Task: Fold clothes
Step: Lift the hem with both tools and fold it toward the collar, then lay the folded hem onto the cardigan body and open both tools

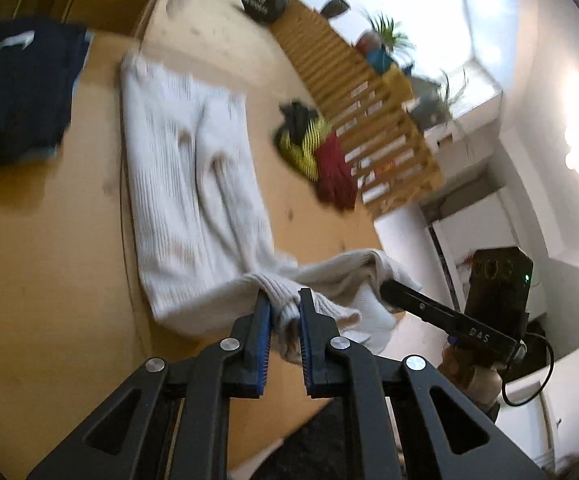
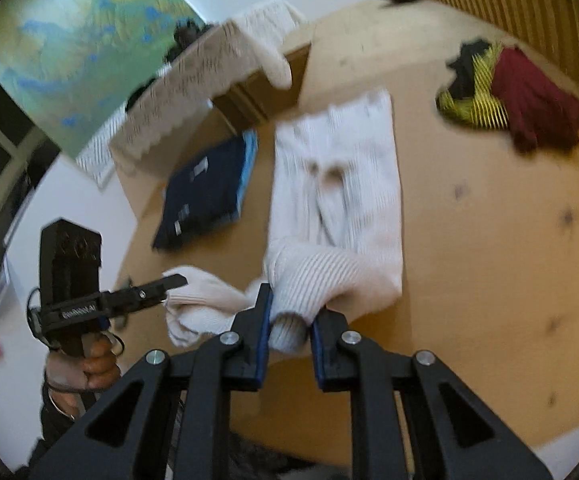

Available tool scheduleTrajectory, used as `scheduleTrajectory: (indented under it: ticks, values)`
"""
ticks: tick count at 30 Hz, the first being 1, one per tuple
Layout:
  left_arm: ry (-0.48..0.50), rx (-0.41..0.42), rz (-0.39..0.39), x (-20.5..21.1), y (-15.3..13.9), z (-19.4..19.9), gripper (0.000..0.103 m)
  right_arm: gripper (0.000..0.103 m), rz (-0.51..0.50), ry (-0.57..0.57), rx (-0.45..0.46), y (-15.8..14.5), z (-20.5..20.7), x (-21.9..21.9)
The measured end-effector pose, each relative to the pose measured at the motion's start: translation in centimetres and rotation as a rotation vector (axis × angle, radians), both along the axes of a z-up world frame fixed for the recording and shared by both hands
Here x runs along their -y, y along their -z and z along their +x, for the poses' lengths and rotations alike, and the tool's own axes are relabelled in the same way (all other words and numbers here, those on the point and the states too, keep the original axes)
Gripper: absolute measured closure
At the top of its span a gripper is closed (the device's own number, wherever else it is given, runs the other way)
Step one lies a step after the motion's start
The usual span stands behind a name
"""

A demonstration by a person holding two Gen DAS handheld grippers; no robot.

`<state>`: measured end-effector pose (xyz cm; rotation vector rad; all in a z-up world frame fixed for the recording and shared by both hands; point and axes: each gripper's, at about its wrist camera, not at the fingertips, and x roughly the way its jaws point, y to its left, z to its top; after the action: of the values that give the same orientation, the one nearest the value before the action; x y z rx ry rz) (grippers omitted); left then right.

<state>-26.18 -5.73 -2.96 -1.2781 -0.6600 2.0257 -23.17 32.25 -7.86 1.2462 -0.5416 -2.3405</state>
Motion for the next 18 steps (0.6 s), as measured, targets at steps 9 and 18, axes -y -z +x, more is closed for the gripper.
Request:
scheduleTrajectory:
  ticks: [9,18]
  values:
    - [-0.104,-0.036,0.044,-5.5,-0.9,-15.0,0.096,0.087,-0.019,0.036,-0.007,-1.1,-13.0,1.5]
    - [-0.17,-0.002,-0.007,-2.5,3.3,-28.8,0.103,0.087,-0.052,0.091,0.063,3.5,-27.9,0.1]
